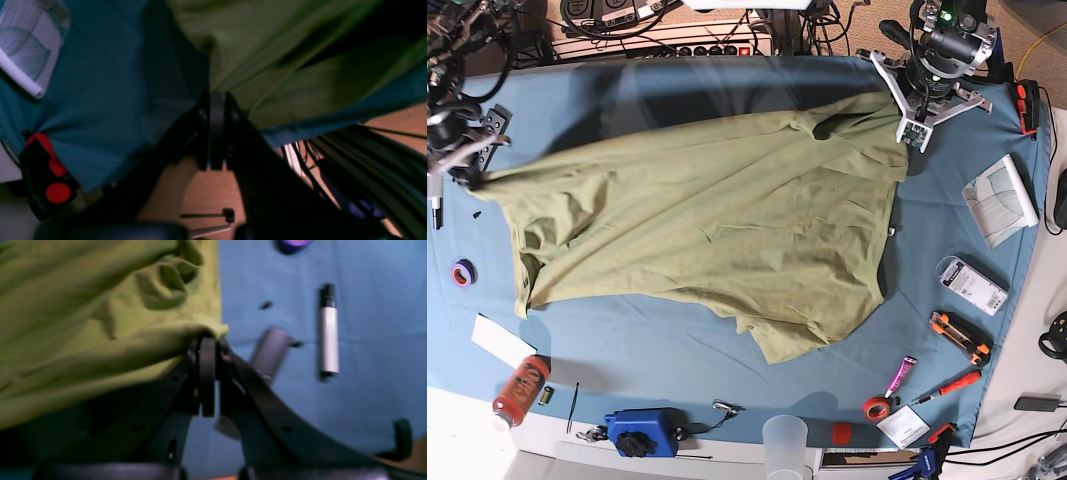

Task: Layout the t-shirt on the table in an organized manner, then fold the t-shirt properly
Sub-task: 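Grasp the shirt edge with both grippers and lift it, then pull the shirt taut between grippers and lay it down, then release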

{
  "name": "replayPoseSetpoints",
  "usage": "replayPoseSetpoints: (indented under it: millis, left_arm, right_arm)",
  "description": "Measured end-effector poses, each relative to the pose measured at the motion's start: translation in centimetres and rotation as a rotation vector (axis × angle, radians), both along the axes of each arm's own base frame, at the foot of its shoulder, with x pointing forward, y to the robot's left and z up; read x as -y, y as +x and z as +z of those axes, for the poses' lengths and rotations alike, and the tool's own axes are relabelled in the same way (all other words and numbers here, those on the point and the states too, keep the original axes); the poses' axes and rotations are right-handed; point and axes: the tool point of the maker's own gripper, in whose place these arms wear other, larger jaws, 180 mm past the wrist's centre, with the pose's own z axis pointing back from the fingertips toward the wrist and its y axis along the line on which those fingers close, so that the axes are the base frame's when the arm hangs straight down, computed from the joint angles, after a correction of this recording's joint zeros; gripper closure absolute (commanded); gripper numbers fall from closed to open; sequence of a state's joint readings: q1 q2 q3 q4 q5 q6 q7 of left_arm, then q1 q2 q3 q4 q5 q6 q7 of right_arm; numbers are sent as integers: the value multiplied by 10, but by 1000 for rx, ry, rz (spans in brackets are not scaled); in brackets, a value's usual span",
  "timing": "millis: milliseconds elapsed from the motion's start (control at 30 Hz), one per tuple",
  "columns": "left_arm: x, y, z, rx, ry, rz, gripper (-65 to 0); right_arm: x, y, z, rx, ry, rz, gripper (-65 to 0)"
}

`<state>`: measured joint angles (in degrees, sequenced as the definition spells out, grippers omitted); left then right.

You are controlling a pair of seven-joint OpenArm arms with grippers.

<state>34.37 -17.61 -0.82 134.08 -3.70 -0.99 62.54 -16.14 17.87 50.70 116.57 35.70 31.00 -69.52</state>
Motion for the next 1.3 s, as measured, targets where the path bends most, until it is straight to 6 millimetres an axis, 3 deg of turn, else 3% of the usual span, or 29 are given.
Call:
replayPoseSetpoints:
  millis: [233, 500, 667, 800, 1033, 1300]
  left_arm:
    - [6, 13, 8, 71, -25, -20, 0]
    - [11, 56, 39, 265, -51, -39, 0]
    - [16, 76, 58, 371, -67, -64, 0]
    - [23, 94, 74, 453, -71, -113, 0]
    - [15, 129, 69, 491, -60, -93, 0]
    - [6, 163, 24, 391, -94, -77, 0]
  right_arm:
    - [5, -6, 1, -10, -5, -14, 0]
    - [0, 1, 2, 13, -16, 10, 0]
    - [-5, 16, -3, -2, -81, 29, 0]
    - [-13, 45, -5, 31, -93, 45, 0]
    - [-15, 98, -39, 6, 4, 47, 0]
    - [-4, 142, -62, 3, 128, -5, 0]
